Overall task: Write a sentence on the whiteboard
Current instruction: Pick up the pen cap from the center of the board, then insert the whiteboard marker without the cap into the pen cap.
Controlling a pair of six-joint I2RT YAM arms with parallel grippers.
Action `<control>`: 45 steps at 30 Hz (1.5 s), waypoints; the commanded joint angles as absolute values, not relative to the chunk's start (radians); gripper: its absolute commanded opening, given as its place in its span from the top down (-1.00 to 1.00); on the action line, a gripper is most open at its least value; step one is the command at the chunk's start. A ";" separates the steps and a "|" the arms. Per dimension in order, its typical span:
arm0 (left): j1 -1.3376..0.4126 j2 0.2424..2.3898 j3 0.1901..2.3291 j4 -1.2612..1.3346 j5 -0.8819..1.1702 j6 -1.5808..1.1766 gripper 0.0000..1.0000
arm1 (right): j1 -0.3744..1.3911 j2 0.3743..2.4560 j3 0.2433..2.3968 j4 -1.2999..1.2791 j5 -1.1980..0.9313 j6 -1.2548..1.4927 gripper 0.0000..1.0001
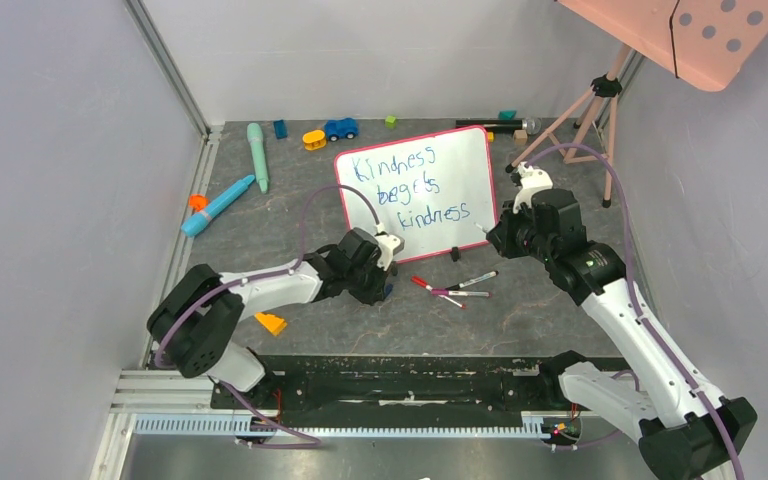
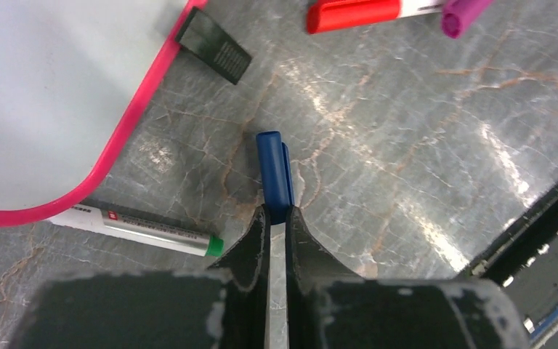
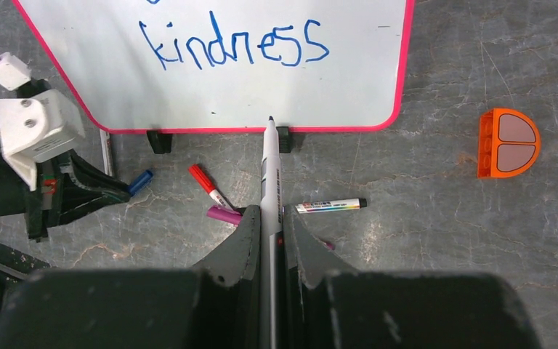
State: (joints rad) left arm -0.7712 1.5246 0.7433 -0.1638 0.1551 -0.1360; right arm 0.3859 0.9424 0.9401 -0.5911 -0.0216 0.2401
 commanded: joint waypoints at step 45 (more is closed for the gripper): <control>-0.779 1.062 0.509 0.084 0.491 0.281 0.96 | 0.544 1.155 0.947 -0.574 -0.640 0.405 1.00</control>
